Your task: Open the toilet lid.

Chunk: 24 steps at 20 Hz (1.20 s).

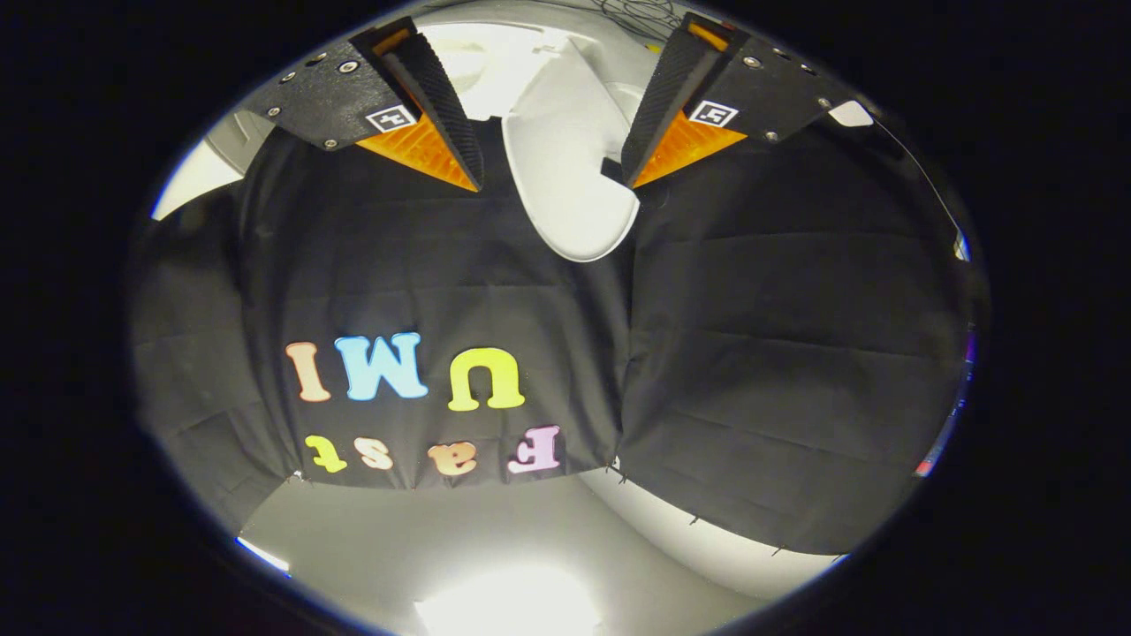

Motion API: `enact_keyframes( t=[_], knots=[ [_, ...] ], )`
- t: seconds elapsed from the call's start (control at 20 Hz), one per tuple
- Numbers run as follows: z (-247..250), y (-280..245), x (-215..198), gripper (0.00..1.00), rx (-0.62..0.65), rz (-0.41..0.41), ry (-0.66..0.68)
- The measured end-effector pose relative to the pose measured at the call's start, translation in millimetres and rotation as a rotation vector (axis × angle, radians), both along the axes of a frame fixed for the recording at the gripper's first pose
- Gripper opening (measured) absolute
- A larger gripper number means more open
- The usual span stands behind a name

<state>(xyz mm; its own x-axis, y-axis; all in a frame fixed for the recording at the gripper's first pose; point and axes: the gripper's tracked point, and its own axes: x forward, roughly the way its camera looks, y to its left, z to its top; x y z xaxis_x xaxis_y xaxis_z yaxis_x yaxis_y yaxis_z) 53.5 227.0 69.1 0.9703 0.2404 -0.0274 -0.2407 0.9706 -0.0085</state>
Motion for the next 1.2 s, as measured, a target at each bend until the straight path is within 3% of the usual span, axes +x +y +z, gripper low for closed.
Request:
enact_keyframes(
  t=[0.3,0.55,1.2],
  knots=[
    [5.6,-82.6,-11.3,0.96,0.021,-0.096,-0.019],
    [-8.7,-134.4,-26.7,0.96,-0.033,-0.166,-0.021],
    [-68.1,-153.9,-59.3,0.97,-0.030,-0.201,0.011]
  ],
)
